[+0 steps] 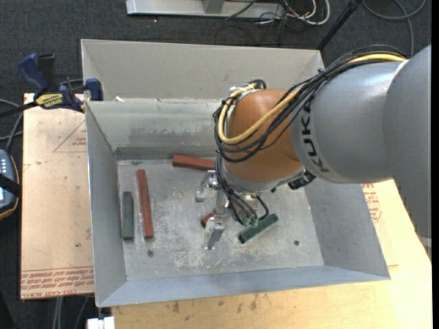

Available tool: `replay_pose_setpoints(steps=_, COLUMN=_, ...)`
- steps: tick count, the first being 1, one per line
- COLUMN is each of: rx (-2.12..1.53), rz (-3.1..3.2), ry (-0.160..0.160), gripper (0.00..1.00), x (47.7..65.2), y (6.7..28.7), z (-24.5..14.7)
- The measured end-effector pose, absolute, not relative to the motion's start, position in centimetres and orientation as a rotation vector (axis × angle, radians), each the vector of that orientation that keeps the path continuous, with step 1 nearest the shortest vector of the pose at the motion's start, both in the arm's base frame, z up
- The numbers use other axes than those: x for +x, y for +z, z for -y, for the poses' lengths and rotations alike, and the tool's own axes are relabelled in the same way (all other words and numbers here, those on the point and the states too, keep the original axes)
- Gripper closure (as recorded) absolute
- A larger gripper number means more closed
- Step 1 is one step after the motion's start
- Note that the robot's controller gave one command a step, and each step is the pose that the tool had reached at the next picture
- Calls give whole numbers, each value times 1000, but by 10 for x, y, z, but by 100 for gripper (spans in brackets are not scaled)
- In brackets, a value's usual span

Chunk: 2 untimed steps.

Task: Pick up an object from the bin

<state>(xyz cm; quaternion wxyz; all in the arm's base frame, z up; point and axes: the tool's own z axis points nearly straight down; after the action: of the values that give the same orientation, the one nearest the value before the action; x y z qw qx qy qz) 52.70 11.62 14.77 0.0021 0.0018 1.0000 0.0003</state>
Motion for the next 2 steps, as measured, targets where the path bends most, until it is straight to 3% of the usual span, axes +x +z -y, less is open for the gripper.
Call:
replay_pose_setpoints(steps=1, rx=-42, rz=-3149, ry=3, gripper=0, x=554, y=139, z=-79)
replay_pose_setpoints(steps=2, rx=-568, rz=-3074, ry=3, gripper=100, x=576, y=78, z=-76)
